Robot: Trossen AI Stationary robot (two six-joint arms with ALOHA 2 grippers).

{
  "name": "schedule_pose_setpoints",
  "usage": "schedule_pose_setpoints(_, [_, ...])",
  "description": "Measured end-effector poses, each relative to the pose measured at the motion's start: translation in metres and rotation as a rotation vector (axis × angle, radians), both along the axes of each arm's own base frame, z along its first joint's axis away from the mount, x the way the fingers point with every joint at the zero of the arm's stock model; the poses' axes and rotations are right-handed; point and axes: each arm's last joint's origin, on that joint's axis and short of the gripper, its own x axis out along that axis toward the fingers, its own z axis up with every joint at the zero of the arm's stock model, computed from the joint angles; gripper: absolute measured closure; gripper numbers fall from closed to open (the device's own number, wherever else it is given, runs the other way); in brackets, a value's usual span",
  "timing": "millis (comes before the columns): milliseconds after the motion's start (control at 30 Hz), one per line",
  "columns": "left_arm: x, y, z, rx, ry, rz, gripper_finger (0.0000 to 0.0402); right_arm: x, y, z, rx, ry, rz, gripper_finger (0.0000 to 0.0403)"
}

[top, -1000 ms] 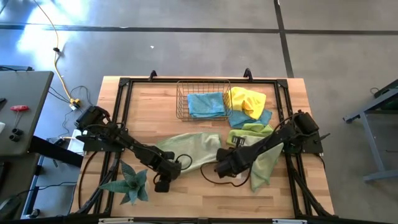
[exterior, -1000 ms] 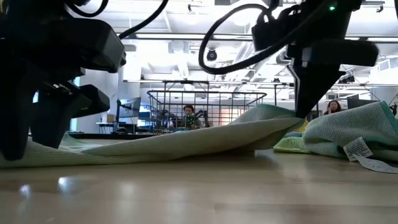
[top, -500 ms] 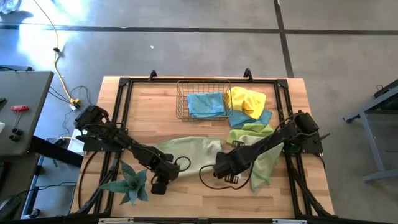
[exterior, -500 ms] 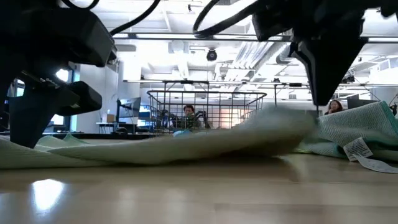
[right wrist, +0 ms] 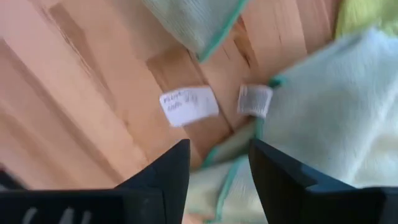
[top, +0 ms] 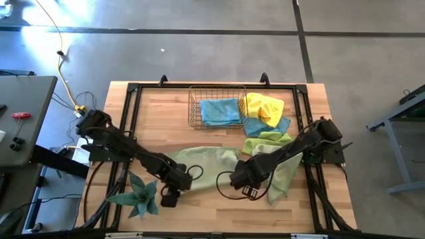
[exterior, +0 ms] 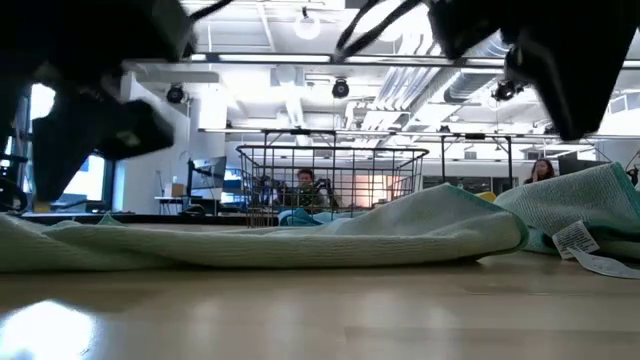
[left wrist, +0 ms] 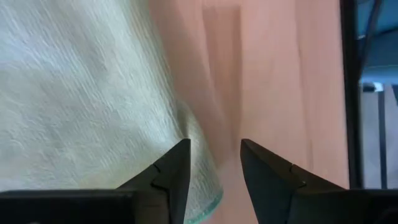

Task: Fold microfiber towels
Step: Fold the left light green towel

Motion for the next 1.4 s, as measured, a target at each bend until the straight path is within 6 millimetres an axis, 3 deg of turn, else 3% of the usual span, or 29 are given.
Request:
schedule_pose_setpoints(167, [0.003, 0.009, 0.018, 0.090, -0.095, 0.000, 0.0271, -0.007, 0.000, 0.033, -0.087, -0.033, -0.035, 0.0256])
schedule_pose_setpoints(333, [0.006, 0.025, 0.013, 0.287, -0.102, 0.078, 0.0271, 0.007, -0.004, 0.041, -0.256, -0.323, -0.251, 0.0258])
schedule_pose_setpoints(500, [0.010, 0.039, 0.010, 0.325, -0.088, 0.148, 0.0271, 0.022, -0.017, 0.007, -0.244, -0.460, -0.479, 0.0258])
schedule_pose_setpoints(733, [0.006, 0.038, 0.010, 0.289, -0.046, 0.108, 0.0271, 0.011, -0.038, -0.047, -0.187, -0.363, -0.636, 0.0259])
schedule_pose_setpoints(900, [0.003, 0.027, 0.009, 0.271, -0.039, 0.083, 0.0271, 0.014, -0.042, -0.063, -0.116, -0.409, -0.631, 0.0259])
schedule_pose_setpoints(1100, [-0.002, 0.014, 0.009, 0.257, -0.038, 0.060, 0.0271, 0.013, -0.062, -0.072, -0.178, -0.406, -0.638, 0.0259])
schedule_pose_setpoints(1400, [0.000, 0.019, 0.010, 0.303, -0.050, 0.111, 0.0271, 0.008, -0.074, -0.073, -0.179, -0.290, -0.567, 0.0259])
